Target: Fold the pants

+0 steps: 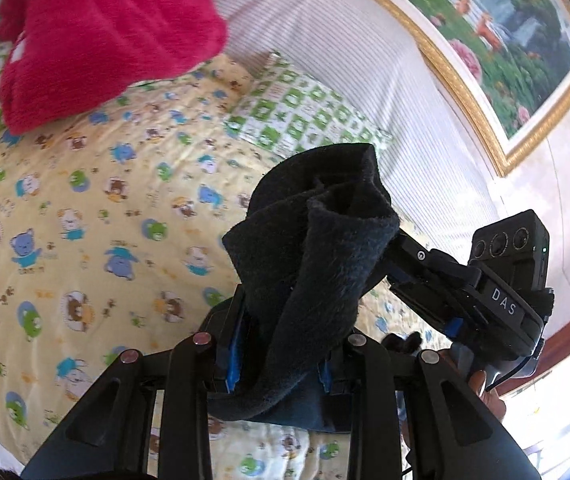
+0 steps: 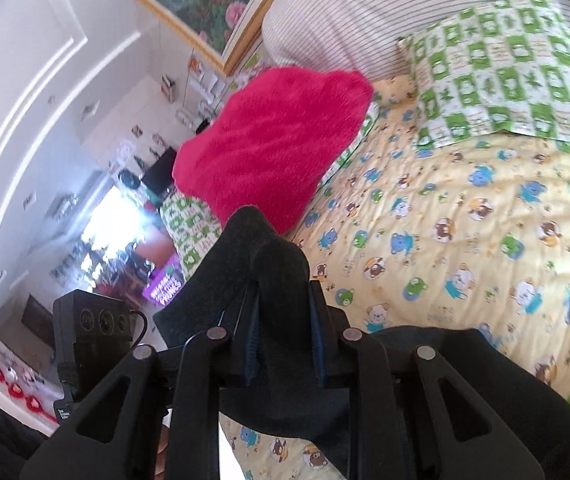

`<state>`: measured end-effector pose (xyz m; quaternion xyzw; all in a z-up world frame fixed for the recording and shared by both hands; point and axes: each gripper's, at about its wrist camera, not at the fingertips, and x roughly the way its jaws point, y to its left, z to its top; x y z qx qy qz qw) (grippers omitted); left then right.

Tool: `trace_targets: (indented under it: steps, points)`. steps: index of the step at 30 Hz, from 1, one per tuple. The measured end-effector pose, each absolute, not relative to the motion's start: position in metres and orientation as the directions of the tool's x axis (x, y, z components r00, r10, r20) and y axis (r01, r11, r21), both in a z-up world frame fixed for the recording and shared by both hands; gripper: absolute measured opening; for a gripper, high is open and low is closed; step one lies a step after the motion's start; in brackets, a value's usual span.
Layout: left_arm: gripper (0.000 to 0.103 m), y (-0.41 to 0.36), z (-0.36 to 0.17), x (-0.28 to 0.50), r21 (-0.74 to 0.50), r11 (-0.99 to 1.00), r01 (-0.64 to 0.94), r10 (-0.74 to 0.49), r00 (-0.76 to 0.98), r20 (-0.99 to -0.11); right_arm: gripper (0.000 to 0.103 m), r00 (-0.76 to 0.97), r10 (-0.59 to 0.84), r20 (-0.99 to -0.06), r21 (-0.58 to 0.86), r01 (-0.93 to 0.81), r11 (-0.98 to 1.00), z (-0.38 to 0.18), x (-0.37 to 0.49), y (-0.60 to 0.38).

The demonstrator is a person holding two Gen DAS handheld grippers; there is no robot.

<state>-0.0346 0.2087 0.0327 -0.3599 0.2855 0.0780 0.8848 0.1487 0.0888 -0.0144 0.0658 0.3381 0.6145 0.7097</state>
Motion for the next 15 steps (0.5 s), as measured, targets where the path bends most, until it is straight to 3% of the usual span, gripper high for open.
trace_targets:
  steps: [15]
  points:
    - [0.029, 0.126, 0.064, 0.008, -0.528, 0.827, -0.194, -0.159, 0.819, -0.551, 0.024, 0.147, 0.956, -0.255, 0.572, -0.774, 0.272, -0.008, 0.163, -0.013]
